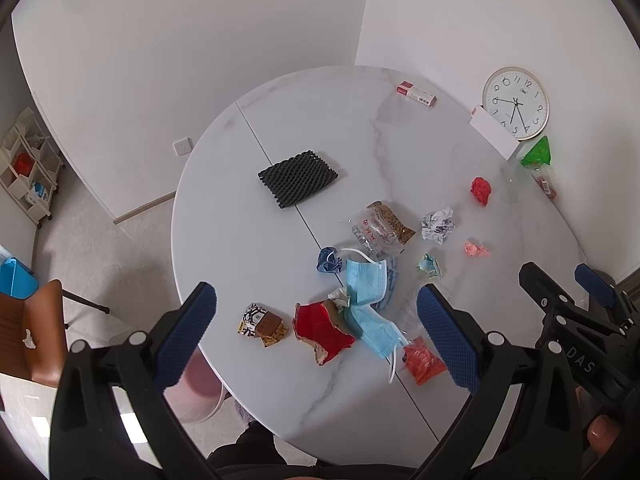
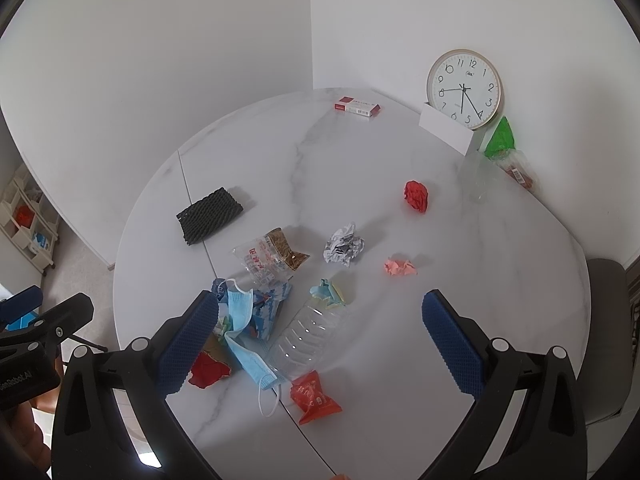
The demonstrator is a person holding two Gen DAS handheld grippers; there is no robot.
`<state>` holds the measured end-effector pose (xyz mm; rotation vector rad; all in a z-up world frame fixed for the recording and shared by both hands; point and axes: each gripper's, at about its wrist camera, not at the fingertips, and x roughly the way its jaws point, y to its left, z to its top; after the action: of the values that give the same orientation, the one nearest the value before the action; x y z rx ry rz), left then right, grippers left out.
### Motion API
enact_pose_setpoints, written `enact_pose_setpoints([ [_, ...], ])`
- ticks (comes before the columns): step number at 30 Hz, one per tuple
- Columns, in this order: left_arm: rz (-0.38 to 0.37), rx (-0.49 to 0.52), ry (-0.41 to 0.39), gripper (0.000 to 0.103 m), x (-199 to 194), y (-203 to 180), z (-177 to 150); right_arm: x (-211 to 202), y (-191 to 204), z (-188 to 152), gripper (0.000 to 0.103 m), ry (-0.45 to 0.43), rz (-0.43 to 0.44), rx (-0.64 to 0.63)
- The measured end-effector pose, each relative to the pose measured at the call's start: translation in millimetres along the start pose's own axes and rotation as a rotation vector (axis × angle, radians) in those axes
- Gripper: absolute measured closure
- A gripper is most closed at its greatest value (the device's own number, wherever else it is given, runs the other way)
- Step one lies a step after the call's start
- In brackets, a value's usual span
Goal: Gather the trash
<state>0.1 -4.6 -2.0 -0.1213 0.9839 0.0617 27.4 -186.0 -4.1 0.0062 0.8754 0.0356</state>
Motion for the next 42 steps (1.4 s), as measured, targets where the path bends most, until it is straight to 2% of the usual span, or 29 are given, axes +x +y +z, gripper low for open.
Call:
enact_pose_setpoints([
  [42, -0.003, -0.004, 0.007, 0.007, 2.7, -2.6, -4.5, 3.0, 1.6, 0.3, 0.002, 0.010, 0.009, 0.002],
])
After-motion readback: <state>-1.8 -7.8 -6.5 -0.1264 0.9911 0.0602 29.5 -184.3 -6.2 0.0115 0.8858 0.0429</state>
